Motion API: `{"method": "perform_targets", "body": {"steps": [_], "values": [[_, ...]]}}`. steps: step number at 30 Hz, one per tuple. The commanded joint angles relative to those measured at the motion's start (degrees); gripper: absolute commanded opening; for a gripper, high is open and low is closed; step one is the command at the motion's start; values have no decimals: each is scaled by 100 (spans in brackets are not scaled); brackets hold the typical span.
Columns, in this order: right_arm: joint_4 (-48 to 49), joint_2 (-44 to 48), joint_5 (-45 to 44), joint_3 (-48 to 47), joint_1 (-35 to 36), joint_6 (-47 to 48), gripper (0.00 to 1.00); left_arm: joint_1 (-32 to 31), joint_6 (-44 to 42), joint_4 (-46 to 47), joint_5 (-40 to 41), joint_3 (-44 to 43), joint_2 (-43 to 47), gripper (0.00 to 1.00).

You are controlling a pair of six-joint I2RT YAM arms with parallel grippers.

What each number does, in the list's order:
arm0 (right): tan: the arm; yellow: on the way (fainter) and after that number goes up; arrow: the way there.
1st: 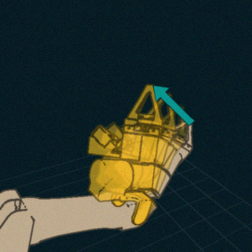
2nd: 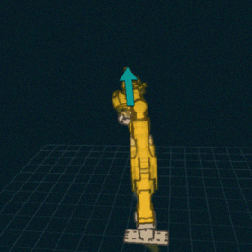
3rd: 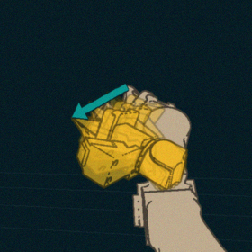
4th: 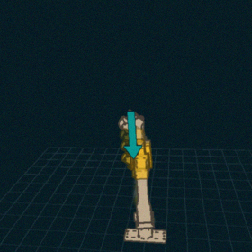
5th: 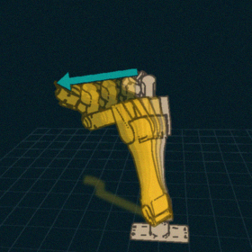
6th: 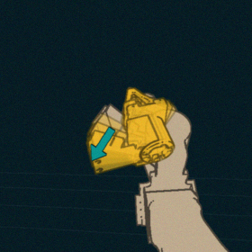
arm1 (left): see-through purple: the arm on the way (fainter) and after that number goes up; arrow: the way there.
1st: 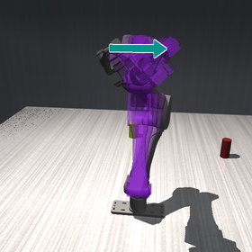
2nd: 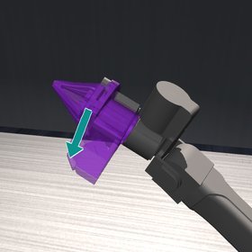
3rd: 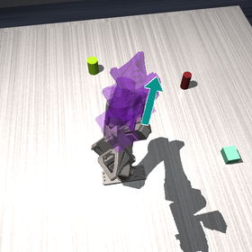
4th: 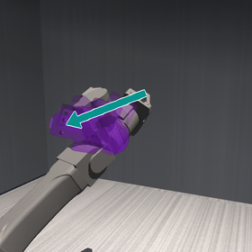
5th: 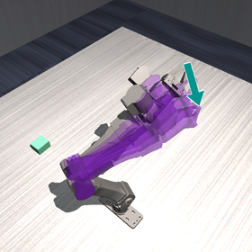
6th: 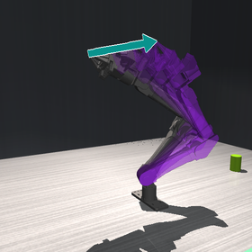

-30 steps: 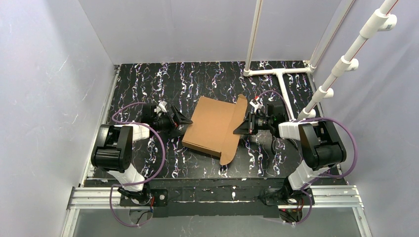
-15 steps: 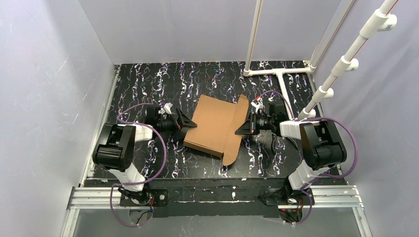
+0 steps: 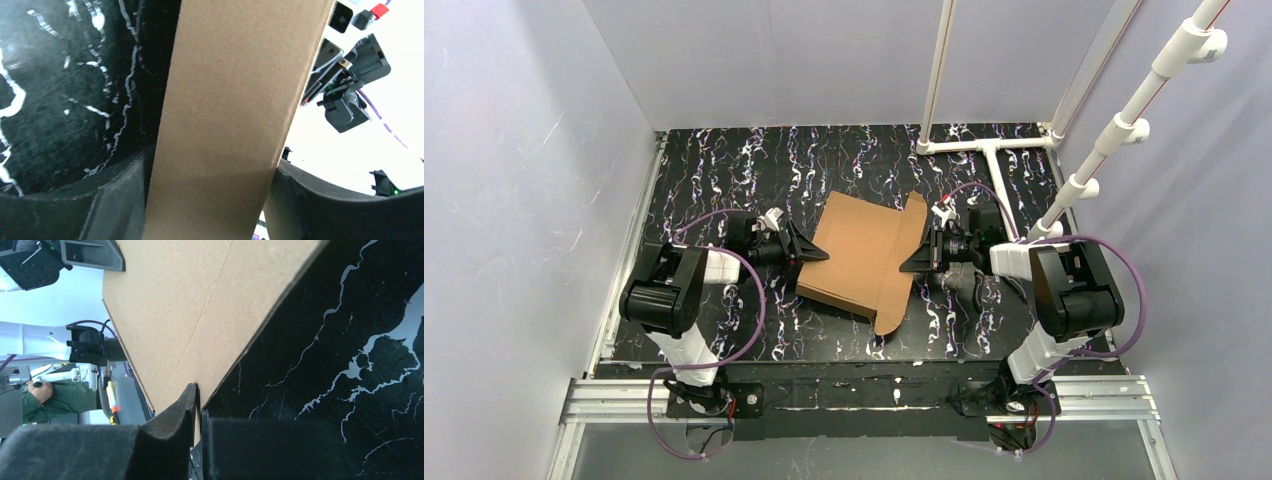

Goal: Fold the paper box
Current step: Close the paper box at the center of the board.

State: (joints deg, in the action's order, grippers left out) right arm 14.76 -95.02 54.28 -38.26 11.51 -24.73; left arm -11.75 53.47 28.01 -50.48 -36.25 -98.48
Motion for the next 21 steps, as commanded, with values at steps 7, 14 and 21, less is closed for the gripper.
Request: {"method": "perform_targets", "body": {"steps": [7, 14, 21], "values": [[-376, -78, -103, -263, -35, 1012, 52, 12, 104, 354, -215, -84, 315, 33], [-1780, 369, 259, -715, -44, 2712, 91, 643, 86, 281, -530, -124, 931, 25], [-3476, 590, -15, -1324, -50, 4597, 98, 1165, -913, -1632, -596, -963, 1486, 21]]}}
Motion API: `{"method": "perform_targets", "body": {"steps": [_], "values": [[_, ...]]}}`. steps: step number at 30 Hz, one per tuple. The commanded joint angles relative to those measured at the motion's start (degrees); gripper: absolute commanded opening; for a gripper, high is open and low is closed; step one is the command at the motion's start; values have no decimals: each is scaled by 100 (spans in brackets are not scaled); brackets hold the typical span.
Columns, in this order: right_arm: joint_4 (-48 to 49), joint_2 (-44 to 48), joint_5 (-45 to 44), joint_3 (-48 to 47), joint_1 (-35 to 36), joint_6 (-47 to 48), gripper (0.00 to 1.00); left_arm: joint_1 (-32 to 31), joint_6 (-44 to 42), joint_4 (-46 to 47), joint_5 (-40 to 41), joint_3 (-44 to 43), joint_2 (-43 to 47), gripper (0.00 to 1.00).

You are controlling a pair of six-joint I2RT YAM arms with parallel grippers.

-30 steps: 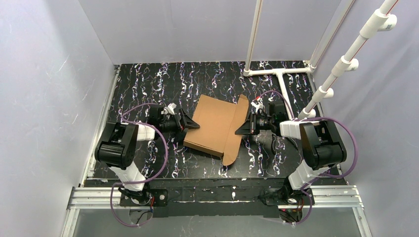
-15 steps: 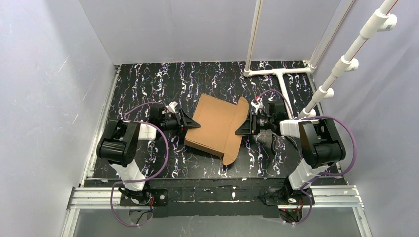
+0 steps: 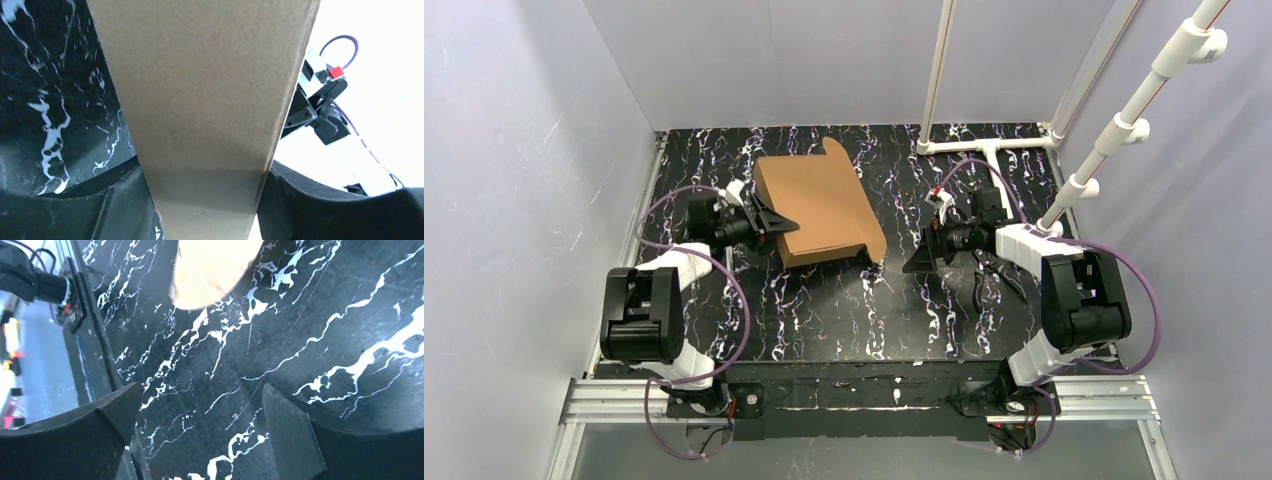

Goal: Fold the paper box
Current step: Close the paper box at the center of the board.

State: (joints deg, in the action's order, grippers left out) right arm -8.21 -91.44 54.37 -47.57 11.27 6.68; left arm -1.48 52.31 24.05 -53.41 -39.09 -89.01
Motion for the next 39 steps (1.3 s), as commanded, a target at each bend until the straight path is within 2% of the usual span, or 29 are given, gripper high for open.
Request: {"method": "perform_targets", "body": {"steps": [1, 4, 7, 13, 18, 21, 24, 31, 39], "values": [[-1326, 262, -57, -435, -20, 1632, 98, 139, -1042, -1693, -219, -880, 589, 21], [-1416, 394, -83, -450, -24, 1826, 98, 314, -2187, -3720, 432, -1823, 674, 19], [-1377, 530, -100, -429, -19, 1828, 98, 322, -2908, -4784, 844, -2532, 757, 19], [-1482, 683, -130, -489, -20, 2008, 98, 295, -4041, -5797, 1450, -3599, 795, 17], [-1547, 748, -84, -507, -32, 2065, 98, 234, -5020, -6388, 2358, -4341, 864, 16], [-1552, 740, -45, -514, -46, 2066, 98, -223, -5676, -6730, 2921, -4814, 825, 16], [-1552, 724, -32, -507, -52, 2065, 98, -655, -6191, -6844, 3424, -5082, 787, 16], [-1563, 780, 56, -499, -122, 2066, 98, -2010, -7629, -6809, 5324, -5329, 722, 15], [-1673, 850, 172, -528, -291, 2177, 98, -3401, -9052, -5436, 7485, -4431, 945, 12]]}}
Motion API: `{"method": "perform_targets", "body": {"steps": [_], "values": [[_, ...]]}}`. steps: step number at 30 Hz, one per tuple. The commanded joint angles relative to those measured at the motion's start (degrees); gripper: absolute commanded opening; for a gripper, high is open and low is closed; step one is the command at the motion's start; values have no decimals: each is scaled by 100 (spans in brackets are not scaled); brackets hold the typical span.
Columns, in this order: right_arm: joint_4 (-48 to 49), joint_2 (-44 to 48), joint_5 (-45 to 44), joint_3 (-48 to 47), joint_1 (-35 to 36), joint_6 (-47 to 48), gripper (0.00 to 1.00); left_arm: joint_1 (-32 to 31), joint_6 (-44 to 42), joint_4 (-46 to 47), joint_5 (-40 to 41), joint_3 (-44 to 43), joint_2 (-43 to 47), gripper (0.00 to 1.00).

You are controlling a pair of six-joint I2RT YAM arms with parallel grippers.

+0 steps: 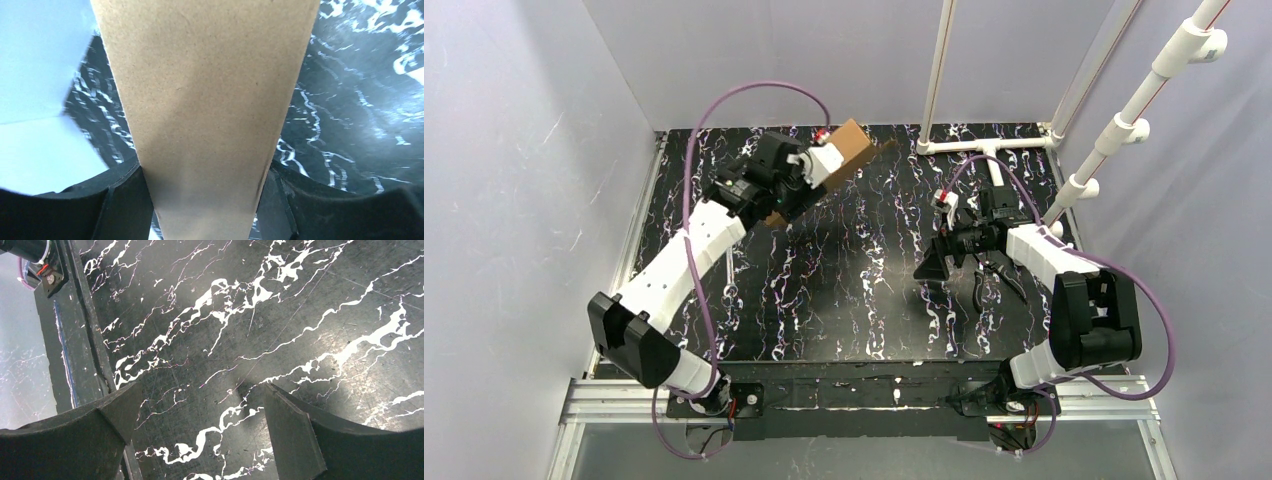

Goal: Fold the paper box
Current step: Close the paper box at the center of the board.

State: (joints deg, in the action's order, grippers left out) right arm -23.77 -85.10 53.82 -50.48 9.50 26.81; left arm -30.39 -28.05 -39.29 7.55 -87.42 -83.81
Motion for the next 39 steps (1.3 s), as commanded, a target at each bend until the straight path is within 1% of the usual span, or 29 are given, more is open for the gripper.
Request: {"method": "perform_targets", "body": {"steps": [1, 3, 6, 15, 23, 24, 26, 28, 30, 32, 37, 39], "values": [[-150, 238, 248, -249, -155, 200, 98, -670, -1203, 1138, 1577, 594, 461, 12], [-223, 305, 319, -244, -220, 295, 98, -888, -1495, 1483, 1787, 935, 502, 11], [-309, 414, 393, -222, -270, 429, 98, -1166, -1696, 1887, 1986, 1425, 499, 10], [-374, 399, 484, -226, -369, 507, 98, -2047, -2559, 4142, 3219, 3200, 420, 0], [-399, 346, 527, -217, -396, 540, 98, -2384, -1972, 4294, 3541, 3659, 147, 0], [-400, 338, 527, -215, -396, 544, 98, -2396, -1900, 4297, 3545, 3692, 116, 4], [-409, 349, 533, -217, -405, 560, 98, -2437, -1789, 4285, 3576, 3728, 58, 16], [-418, 354, 531, -217, -405, 568, 98, -2496, -1655, 4211, 3626, 3742, 9, 23], [-426, 349, 533, -221, -413, 572, 98, -2546, -1514, 4103, 3663, 3739, -56, 31], [-451, 353, 533, -230, -414, 602, 98, -2608, -1360, 3966, 3684, 3741, -128, 37], [-584, 342, 516, -271, -414, 757, 98, -2751, -721, 3222, 3634, 3663, -286, 54], [-666, 359, 499, -293, -416, 846, 98, -2797, -164, 2743, 3522, 3529, -343, 62]]}}
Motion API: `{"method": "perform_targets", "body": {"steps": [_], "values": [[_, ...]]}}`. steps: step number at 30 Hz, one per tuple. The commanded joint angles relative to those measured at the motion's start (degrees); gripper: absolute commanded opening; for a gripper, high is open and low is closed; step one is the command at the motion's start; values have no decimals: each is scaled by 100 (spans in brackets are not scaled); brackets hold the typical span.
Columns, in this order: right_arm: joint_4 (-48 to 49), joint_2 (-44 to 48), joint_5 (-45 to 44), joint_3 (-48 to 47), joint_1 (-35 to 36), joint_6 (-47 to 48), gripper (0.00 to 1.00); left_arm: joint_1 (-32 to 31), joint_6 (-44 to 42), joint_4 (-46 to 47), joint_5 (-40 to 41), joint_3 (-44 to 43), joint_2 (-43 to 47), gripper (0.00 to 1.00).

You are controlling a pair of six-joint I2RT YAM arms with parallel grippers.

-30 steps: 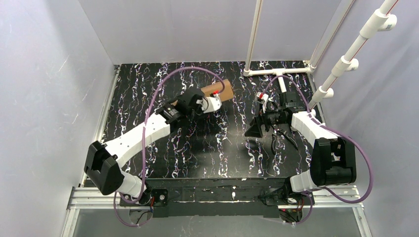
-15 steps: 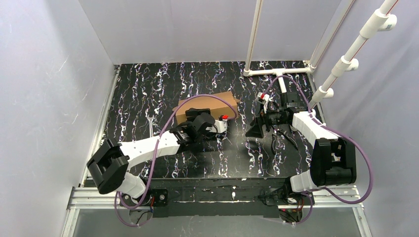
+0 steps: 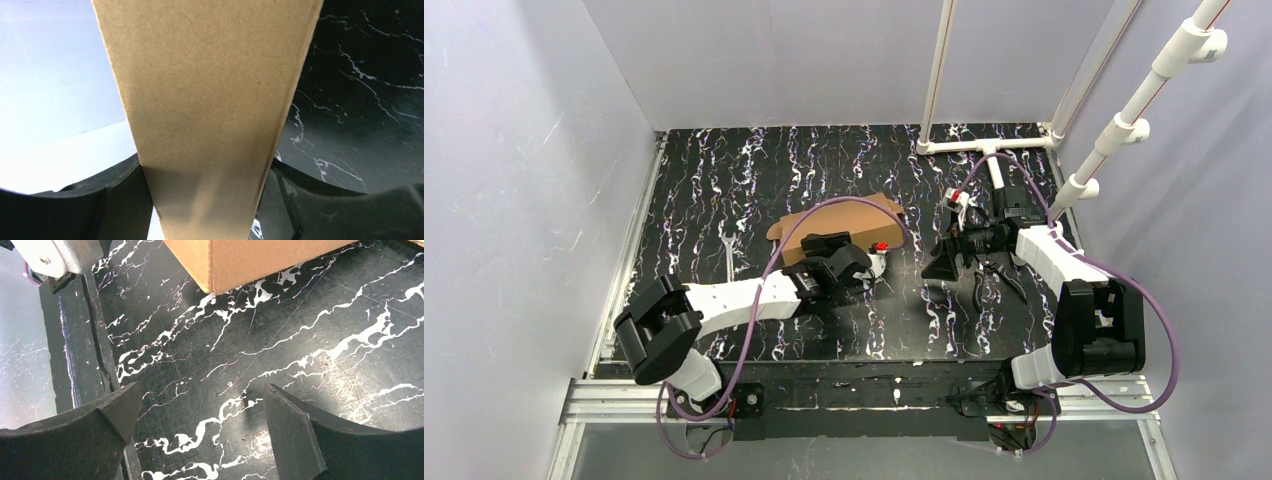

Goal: Fold the paper box
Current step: Close the paper box at the center of the board.

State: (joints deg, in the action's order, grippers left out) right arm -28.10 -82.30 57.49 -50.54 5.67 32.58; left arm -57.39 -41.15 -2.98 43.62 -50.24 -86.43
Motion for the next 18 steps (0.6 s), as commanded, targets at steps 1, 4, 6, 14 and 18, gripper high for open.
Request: {"method": "perform_targets", "body": {"steps": [1, 4, 6, 14, 18], "values": [[-253, 90, 123, -291, -37, 301, 98, -108, 1471, -1269, -219, -300, -110, 65], [-280, 117, 56, -298, -32, 344, 98, -107, 2463, -2371, -792, -646, -187, 81], [-290, 111, 37, -303, -38, 366, 98, -106, 3019, -2816, -1246, -741, -183, 92], [-694, 80, -148, -505, -27, 683, 98, -107, 4552, -3554, -2225, -633, 687, 98], [-863, 94, -695, -943, 77, 954, 98, 11, 5887, -3415, -2584, -321, 1792, 98]]}}
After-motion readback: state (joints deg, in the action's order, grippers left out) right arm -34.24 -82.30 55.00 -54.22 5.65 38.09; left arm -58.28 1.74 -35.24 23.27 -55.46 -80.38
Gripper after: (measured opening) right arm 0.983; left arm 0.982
